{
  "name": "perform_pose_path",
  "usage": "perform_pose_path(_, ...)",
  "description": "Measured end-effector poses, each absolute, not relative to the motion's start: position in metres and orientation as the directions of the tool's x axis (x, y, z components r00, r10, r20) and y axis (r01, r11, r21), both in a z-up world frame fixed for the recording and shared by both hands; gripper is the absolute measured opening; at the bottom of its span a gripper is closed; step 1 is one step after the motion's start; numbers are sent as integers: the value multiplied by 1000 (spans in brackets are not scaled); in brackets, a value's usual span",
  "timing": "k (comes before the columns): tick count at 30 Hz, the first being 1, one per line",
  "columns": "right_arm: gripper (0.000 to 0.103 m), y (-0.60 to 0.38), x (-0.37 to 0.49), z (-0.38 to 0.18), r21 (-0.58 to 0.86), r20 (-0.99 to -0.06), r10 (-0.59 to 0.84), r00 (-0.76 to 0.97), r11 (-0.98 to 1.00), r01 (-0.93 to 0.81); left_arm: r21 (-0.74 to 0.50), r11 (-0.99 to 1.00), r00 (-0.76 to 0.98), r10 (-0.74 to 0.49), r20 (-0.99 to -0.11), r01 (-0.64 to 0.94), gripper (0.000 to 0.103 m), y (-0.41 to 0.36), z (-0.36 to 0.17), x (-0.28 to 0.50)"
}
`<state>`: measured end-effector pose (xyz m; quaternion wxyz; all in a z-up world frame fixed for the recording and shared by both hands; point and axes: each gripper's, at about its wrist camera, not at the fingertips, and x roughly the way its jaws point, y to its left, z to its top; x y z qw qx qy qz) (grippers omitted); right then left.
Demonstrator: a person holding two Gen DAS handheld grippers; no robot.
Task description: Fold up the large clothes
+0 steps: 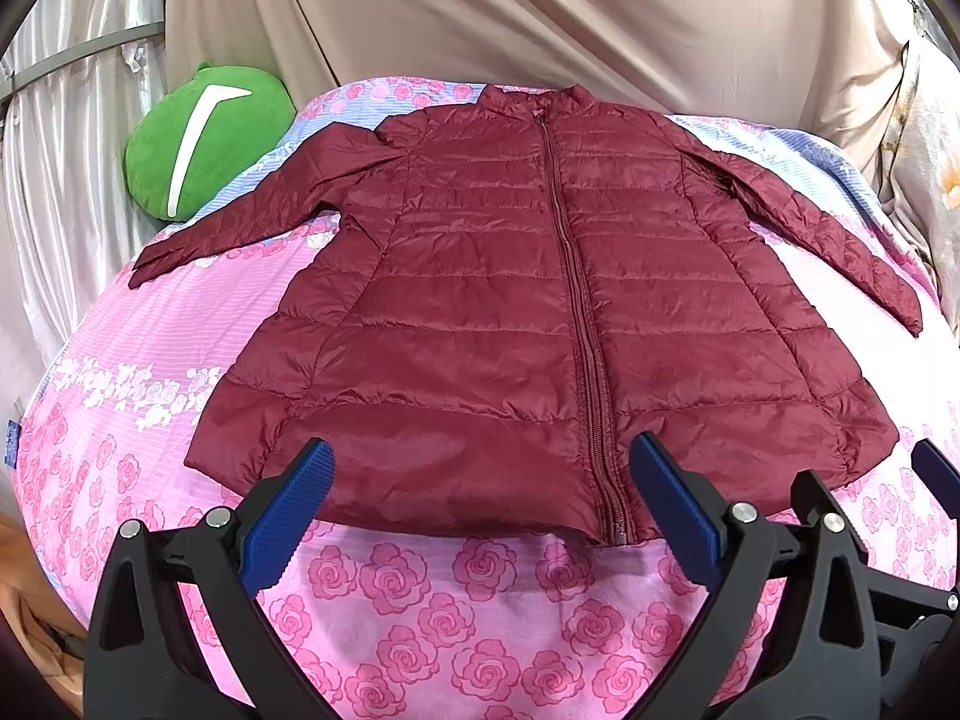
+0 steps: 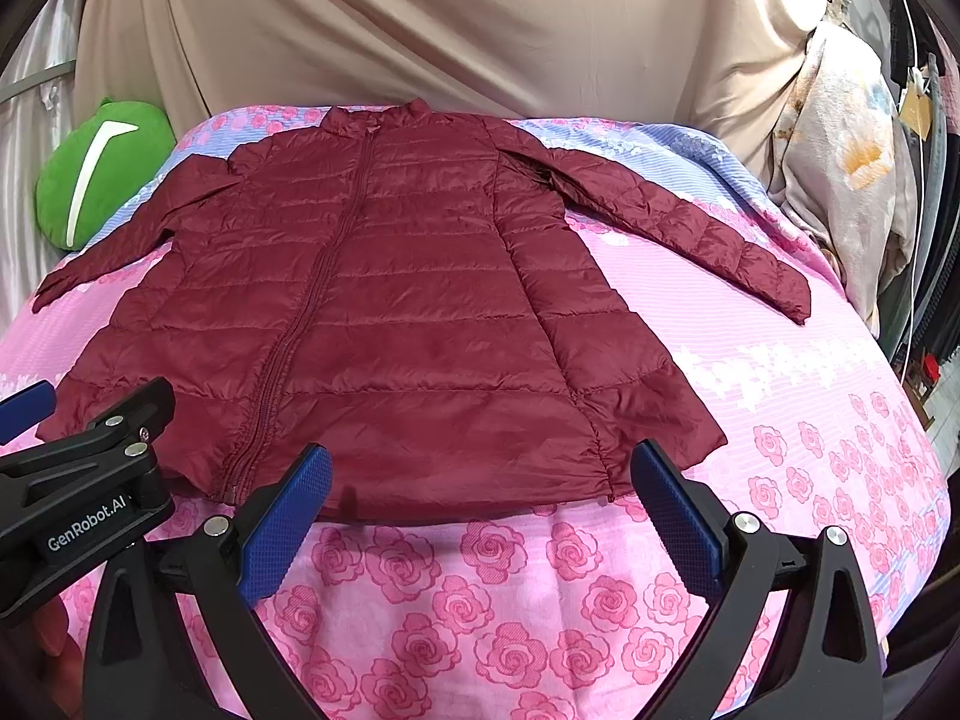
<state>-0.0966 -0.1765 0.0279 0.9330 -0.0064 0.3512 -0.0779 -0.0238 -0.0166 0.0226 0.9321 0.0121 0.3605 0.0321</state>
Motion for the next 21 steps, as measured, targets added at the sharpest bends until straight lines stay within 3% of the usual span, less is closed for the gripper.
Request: perform_pose_path(21,98,-214,-68,21,-37,-672,-167,721,981,193,35,999,709,47,-704,-31,96,-13,5,1)
